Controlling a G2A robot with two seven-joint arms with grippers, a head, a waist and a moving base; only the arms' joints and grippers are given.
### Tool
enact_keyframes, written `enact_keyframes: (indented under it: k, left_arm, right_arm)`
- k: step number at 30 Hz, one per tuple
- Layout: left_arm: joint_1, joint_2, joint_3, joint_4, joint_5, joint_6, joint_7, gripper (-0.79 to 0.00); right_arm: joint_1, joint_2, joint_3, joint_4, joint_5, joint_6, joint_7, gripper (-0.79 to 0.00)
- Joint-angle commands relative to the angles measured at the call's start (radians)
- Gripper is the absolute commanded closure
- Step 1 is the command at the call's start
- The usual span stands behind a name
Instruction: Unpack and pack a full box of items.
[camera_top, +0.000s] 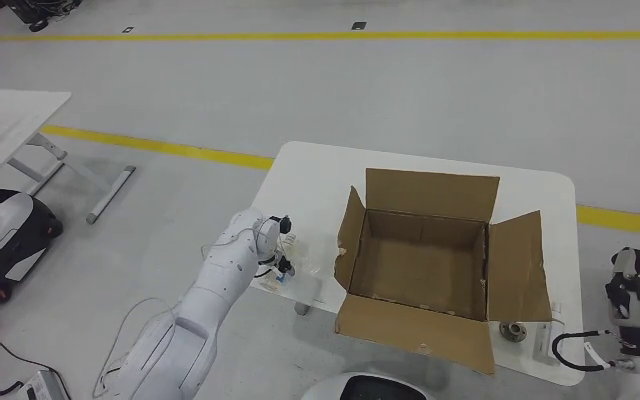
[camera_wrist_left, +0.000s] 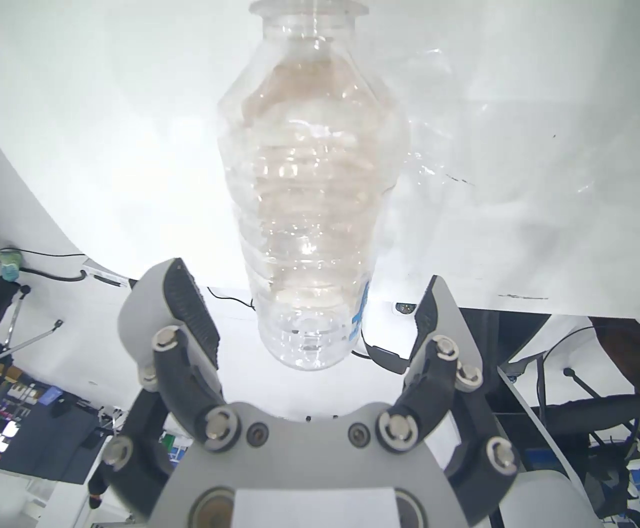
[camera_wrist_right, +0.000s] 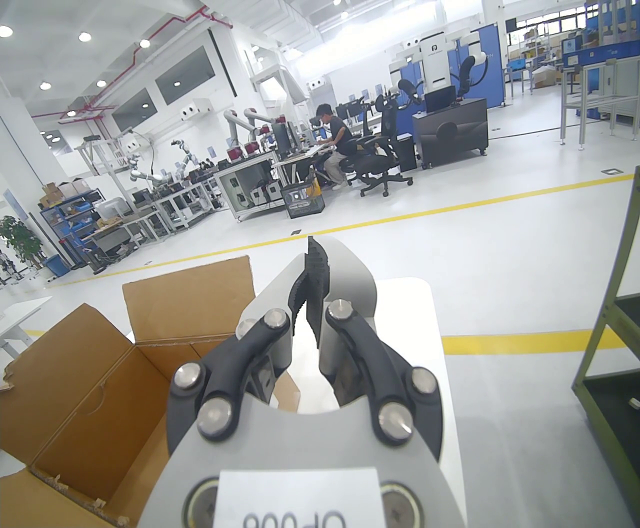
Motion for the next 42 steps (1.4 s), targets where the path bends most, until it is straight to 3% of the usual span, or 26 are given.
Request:
enact_keyframes:
  k: [1,4,6,9,11,18,22,25,27,34,39,41,42]
  left_arm:
    - [-0.008,-0.002,0.003,0.019,-0.012,-0.008,0.004,-0.723]
    - [-0.02,-0.005,0.01,0.048,-0.022,-0.013,0.016,-0.566]
    - [-0.028,-0.007,0.018,0.068,-0.019,-0.012,0.025,-0.36]
    - [-0.04,-0.01,0.029,0.093,-0.018,-0.015,0.037,-0.212]
    - [-0.046,-0.013,0.036,0.106,-0.018,-0.018,0.043,0.0]
    - [-0.061,-0.015,0.046,0.13,-0.027,-0.029,0.054,0.0]
    - [-0.063,-0.007,0.031,0.085,-0.026,-0.028,0.056,0.0]
    - [-0.04,0.012,-0.01,-0.035,-0.029,-0.013,0.024,0.0]
    - [-0.007,0.031,-0.061,-0.169,-0.025,0.015,-0.019,0.0]
    - [0.174,0.092,-0.312,-0.807,-0.078,0.073,-0.272,0.0]
    - [0.231,0.105,-0.378,-1.064,-0.253,0.064,-0.289,0.0]
    - [0.249,0.113,-0.381,-1.087,-0.428,0.065,-0.289,0.0]
    - [0.248,0.123,-0.385,-1.113,-0.429,0.06,-0.289,0.0]
  right_arm:
    - [0.0,0.0,0.0,0.0,0.0,0.0,0.0,0.0]
    - [0.0,0.0,0.0,0.0,0.0,0.0,0.0,0.0]
    - [0.0,0.0,0.0,0.0,0.0,0.0,0.0,0.0]
    - [0.0,0.0,0.0,0.0,0.0,0.0,0.0,0.0]
    - [0.0,0.0,0.0,0.0,0.0,0.0,0.0,0.0]
    - [0.0,0.0,0.0,0.0,0.0,0.0,0.0,0.0]
    - [0.0,0.0,0.0,0.0,0.0,0.0,0.0,0.0]
    - [0.0,0.0,0.0,0.0,0.0,0.0,0.0,0.0]
    - [0.0,0.0,0.0,0.0,0.0,0.0,0.0,0.0]
    - [0.0,0.0,0.0,0.0,0.0,0.0,0.0,0.0]
    - [0.0,0.0,0.0,0.0,0.0,0.0,0.0,0.0]
    - [0.0,0.0,0.0,0.0,0.0,0.0,0.0,0.0]
    - [0.0,0.0,0.0,0.0,0.0,0.0,0.0,0.0]
